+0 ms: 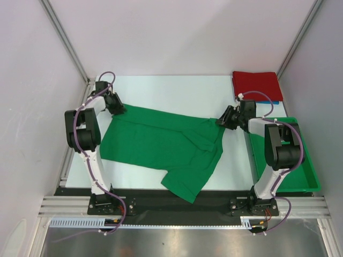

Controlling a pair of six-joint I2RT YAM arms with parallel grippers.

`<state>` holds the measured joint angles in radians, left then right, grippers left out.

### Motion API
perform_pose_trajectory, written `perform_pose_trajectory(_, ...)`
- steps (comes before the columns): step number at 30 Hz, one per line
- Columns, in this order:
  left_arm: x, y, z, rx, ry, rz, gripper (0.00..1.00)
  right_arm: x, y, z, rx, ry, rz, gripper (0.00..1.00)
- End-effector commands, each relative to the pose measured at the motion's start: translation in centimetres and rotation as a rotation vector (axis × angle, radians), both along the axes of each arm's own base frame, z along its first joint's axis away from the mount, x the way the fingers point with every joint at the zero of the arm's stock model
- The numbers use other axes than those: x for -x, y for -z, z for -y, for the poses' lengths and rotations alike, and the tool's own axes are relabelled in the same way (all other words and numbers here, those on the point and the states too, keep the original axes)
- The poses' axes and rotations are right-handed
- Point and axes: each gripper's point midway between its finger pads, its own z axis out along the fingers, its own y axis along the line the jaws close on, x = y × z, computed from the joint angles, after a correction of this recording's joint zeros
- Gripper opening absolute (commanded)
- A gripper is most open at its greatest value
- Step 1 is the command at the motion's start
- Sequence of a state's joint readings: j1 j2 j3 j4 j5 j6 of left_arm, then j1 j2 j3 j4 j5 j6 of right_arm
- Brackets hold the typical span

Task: Fold and stack the t-shirts
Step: Fold the tshirt

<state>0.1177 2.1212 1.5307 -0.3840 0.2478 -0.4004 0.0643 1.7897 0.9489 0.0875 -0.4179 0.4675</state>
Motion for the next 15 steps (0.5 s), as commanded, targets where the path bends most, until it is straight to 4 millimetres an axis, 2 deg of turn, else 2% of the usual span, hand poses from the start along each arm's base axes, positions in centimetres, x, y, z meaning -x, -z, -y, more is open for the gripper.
perform_pose_trajectory(1, -1.4, -1.5, -0.6, -0.007, 0.001, 0.051, 0.31, -1.8, -1.9, 0.5, 0.031, 0.045, 0.065, 0.38)
perform_pose_trajectory(8, -1.5, -2.0, -0.6, 0.006, -0.001, 0.059, 0.31, -1.5, -1.7, 1.4, 0.082, 0.062, 0.064, 0.40)
perform_pose_trajectory(13, -1.4, -2.9, -0.2, 0.026, 0.003, 0.077, 0.31, -2.0, -1.1, 1.3, 0.073, 0.056, 0.064, 0.36)
perform_pose_trajectory(15, -1.4, -2.6, -0.3, 0.024, 0.001, 0.076, 0.31, -2.6, -0.8, 1.1, 0.064, 0.056, 0.070, 0.32)
